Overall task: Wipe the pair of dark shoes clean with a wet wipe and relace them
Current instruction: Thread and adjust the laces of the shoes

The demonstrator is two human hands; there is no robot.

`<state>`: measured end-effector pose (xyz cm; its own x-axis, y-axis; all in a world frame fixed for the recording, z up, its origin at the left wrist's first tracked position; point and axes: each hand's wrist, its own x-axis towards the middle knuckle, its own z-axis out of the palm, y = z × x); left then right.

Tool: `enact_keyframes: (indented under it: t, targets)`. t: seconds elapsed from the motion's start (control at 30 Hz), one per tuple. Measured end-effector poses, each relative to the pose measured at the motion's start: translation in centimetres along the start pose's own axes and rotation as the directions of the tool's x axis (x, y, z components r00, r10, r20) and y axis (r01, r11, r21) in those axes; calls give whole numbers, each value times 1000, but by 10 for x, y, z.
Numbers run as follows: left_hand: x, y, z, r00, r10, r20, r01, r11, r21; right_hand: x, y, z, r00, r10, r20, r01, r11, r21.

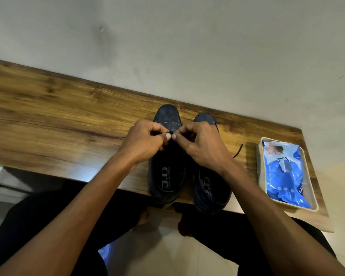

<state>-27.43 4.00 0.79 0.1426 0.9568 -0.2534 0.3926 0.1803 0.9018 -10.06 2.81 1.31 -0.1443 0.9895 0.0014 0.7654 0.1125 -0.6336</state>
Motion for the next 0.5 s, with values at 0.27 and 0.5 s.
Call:
enact_keyframes:
  t: [0.27, 0.5]
  targets:
    - [7, 0, -6, 999, -51, -5, 51, 998, 33, -5, 5, -7, 997, -50, 65, 69, 945, -320]
    - [12, -3, -11, 995, -31, -97, 43, 991, 125, -8, 12, -12, 995, -18, 98, 64, 873, -483]
